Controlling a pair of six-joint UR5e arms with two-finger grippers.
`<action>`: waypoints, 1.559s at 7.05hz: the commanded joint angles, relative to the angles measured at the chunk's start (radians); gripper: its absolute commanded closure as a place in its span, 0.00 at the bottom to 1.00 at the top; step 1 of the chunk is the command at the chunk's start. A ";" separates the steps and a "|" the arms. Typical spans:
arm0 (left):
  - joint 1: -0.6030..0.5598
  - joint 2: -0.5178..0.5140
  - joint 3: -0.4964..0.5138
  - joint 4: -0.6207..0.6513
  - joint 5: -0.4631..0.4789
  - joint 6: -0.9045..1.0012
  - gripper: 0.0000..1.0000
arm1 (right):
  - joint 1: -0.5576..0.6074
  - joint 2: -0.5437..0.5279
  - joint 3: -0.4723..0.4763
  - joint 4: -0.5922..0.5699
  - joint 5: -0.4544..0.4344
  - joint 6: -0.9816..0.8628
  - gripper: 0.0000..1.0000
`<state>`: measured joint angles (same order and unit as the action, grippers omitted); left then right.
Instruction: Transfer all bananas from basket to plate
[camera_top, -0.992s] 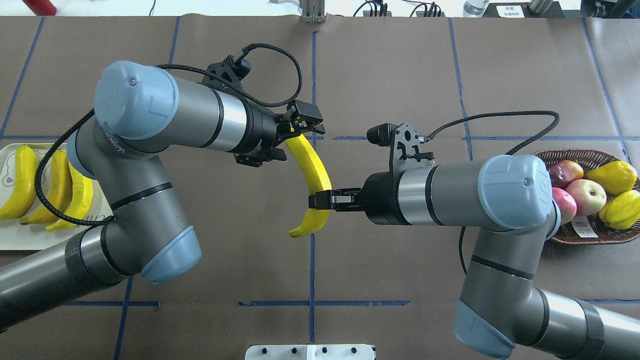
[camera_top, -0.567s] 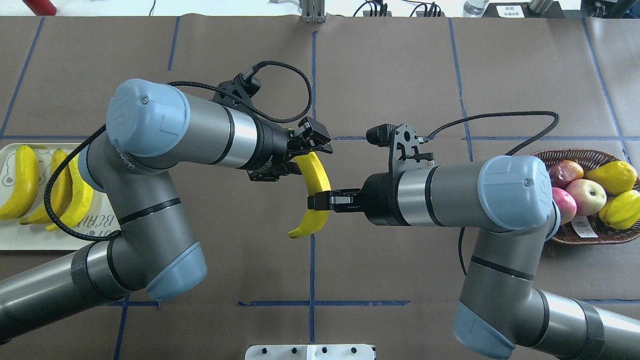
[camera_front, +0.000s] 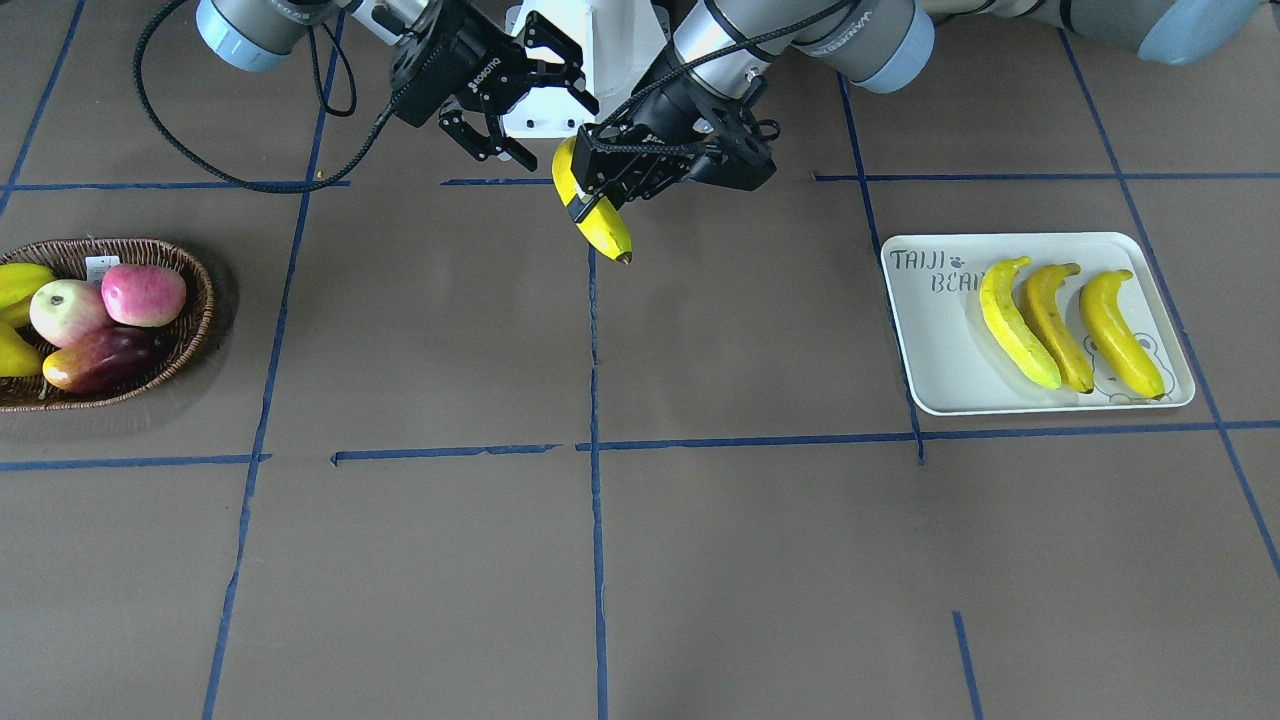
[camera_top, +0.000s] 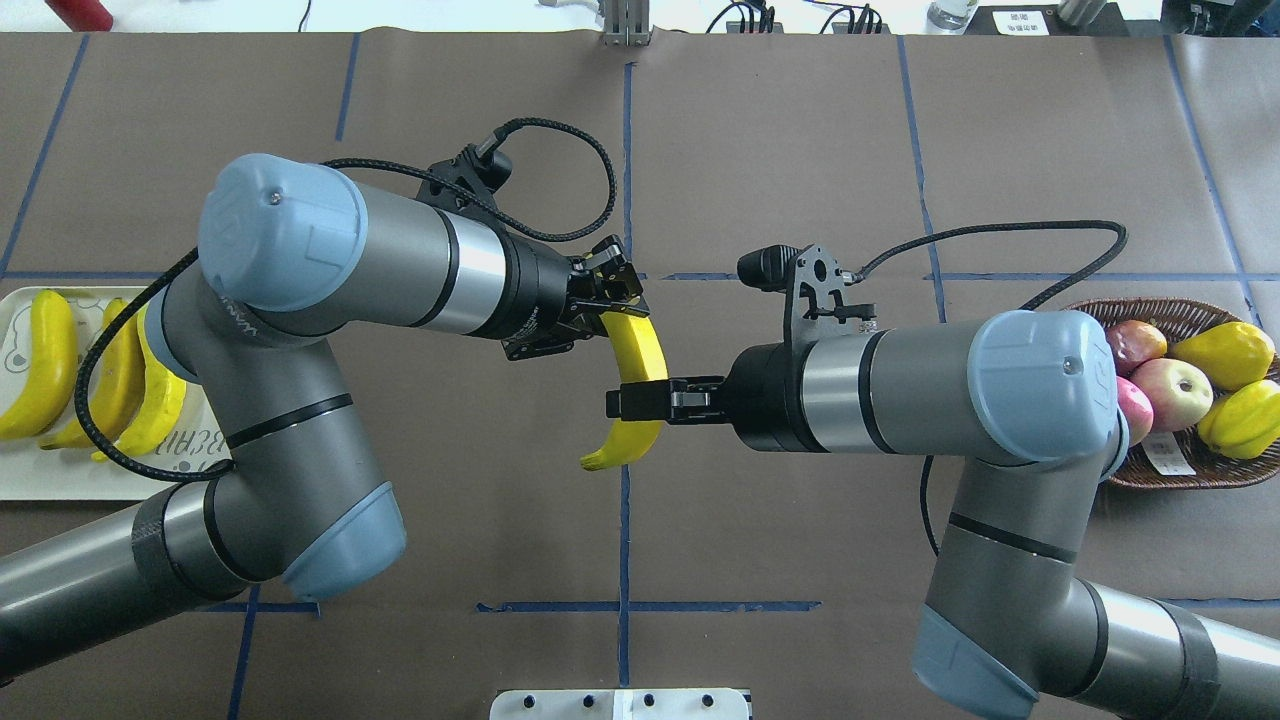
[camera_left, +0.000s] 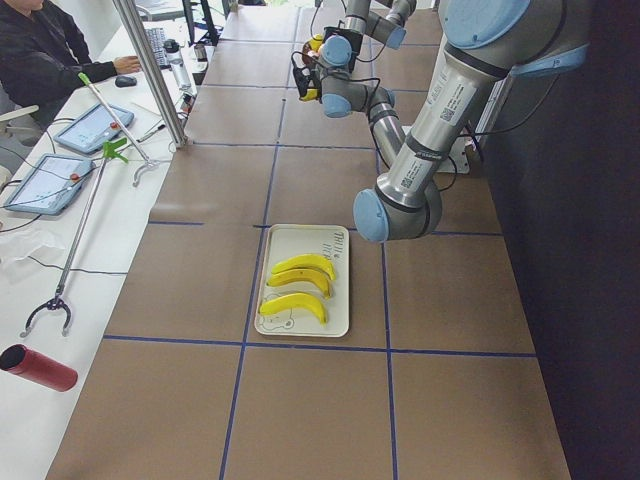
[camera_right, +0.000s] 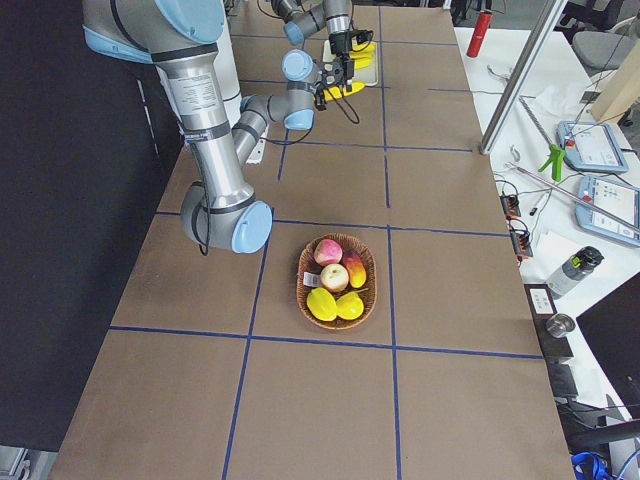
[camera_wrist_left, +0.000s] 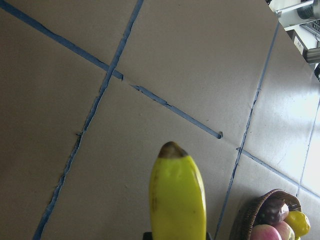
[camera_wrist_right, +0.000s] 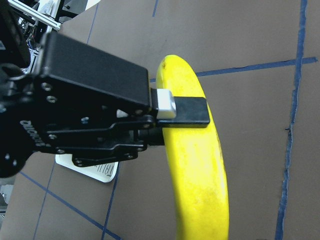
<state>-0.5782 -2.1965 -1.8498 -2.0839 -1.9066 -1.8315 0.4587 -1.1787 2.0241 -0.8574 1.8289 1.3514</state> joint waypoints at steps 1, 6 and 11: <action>-0.034 0.004 0.003 0.019 -0.002 0.001 1.00 | 0.006 -0.004 0.013 0.000 0.001 0.000 0.00; -0.239 0.179 -0.054 0.513 -0.117 0.462 1.00 | 0.069 -0.062 0.119 -0.156 0.009 0.000 0.00; -0.269 0.362 0.111 0.496 -0.117 0.598 1.00 | 0.132 -0.076 0.117 -0.249 0.044 -0.005 0.00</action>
<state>-0.8522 -1.8369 -1.8039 -1.5861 -2.0219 -1.2360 0.5871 -1.2541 2.1421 -1.1032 1.8719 1.3471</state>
